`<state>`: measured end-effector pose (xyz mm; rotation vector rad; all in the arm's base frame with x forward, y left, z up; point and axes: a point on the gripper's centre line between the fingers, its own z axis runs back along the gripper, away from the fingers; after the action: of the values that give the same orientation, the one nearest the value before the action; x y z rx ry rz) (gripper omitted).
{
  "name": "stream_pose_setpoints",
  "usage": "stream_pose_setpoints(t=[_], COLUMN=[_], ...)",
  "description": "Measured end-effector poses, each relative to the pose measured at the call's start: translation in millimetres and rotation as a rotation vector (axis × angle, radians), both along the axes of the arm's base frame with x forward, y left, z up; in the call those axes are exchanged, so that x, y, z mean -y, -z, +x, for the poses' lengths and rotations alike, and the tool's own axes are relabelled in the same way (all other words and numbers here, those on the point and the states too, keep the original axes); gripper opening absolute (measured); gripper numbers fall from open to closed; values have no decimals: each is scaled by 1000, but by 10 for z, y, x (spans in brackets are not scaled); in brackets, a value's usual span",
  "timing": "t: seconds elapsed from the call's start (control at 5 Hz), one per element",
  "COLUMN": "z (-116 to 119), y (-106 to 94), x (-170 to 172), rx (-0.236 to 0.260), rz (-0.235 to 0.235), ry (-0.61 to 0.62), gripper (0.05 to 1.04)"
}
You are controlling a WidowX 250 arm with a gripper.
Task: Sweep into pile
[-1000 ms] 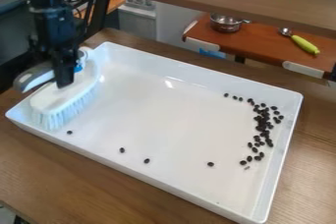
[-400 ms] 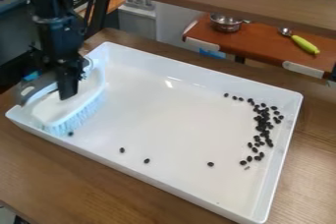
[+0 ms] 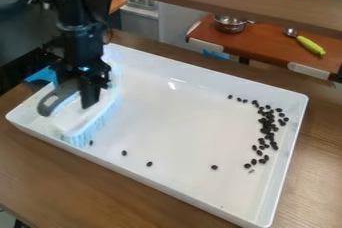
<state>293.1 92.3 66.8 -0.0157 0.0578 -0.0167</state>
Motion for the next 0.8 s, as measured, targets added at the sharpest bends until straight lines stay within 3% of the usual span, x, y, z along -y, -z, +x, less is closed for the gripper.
stream_pose_setpoints(t=[0.4,0.8], z=[40,-10], y=[18,-13], x=[548,1034], rx=[-11,-75], rz=[10,-64], ry=[-49,-62], gripper=[484,485])
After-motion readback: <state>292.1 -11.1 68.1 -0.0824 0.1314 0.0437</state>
